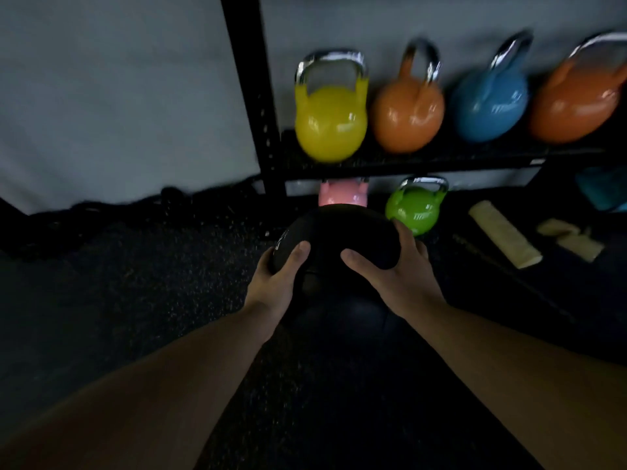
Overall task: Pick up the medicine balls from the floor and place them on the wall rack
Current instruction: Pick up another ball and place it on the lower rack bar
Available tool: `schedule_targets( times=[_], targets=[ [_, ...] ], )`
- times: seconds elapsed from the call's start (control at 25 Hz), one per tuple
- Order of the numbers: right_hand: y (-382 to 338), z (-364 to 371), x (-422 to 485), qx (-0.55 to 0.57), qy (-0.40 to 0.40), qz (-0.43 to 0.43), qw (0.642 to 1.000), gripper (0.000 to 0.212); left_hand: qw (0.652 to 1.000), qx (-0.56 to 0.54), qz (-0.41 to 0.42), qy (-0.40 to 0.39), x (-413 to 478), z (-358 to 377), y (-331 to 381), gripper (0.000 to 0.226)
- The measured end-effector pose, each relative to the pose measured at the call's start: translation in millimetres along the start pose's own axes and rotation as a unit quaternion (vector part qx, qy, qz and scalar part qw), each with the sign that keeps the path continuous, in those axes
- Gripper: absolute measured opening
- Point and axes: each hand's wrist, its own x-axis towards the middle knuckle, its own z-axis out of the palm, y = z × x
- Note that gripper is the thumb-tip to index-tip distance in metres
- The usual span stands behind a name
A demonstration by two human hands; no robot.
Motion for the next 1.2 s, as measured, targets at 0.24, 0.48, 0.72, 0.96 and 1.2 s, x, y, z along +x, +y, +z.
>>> schedule_targets(
  times=[0.24, 0.48, 0.72, 0.96, 1.2],
  targets=[
    [-194, -192, -16, 0.024, 0.079, -0.089, 0.993, 0.130, 0.993, -0.024, 0.113, -0.004, -83, 47, 249, 0.114],
    [-355, -354, -66, 0.077, 0.153, -0.173, 0.970, 0.132, 0.974, -0.025, 0.226, -0.010, -186, 75, 473, 0.122],
    [-478, -495, -122, 0.109, 0.206, -0.257, 0.938, 0.128, 0.944, -0.027, 0.328, -0.032, -307, 97, 648, 0.090],
    [-569, -577, -162, 0.099, 0.235, -0.337, 0.906, 0.133, 0.917, -0.038, 0.396, -0.032, -377, 98, 758, 0.137],
    [-602, -594, -139, 0.096, 0.272, -0.354, 0.889, 0.128, 0.902, -0.034, 0.429, -0.040, -361, 101, 807, 0.158]
  ],
)
